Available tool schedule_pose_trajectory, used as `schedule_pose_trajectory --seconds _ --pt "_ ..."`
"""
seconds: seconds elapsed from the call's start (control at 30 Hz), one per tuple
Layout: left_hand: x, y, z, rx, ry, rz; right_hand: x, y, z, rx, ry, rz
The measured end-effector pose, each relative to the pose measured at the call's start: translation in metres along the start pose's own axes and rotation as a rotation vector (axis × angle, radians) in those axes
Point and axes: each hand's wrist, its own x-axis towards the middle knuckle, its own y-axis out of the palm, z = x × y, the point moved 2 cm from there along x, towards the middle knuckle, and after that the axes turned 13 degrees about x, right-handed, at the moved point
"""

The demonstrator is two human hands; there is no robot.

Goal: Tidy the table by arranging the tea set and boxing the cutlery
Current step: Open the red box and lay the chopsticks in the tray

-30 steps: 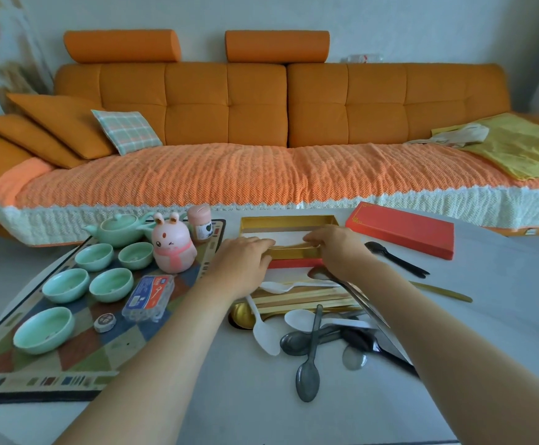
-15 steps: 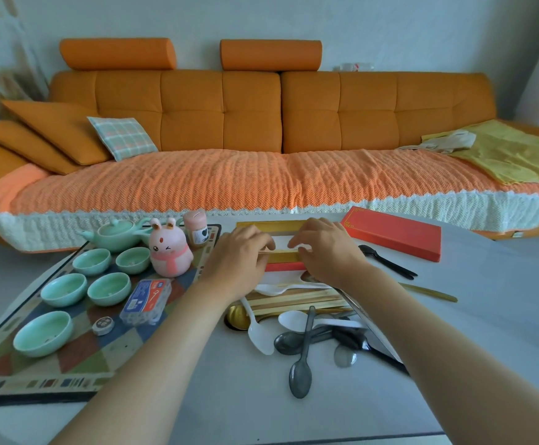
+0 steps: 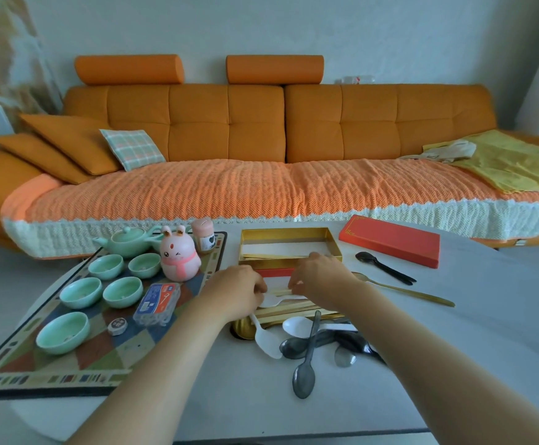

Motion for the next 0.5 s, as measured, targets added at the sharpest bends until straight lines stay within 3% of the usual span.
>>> schedule_pose_trajectory --seconds 0.3,0.5 --pt "-0.002 0.001 0.004 -0.078 -0.012 -0.059 0.006 0.005 0.007 0.008 -0.044 -0.043" --pt "0.001 -0.002 0.013 -0.085 -0.016 -0.155 0.004 0.002 0.009 0.351 -0.012 -0.087"
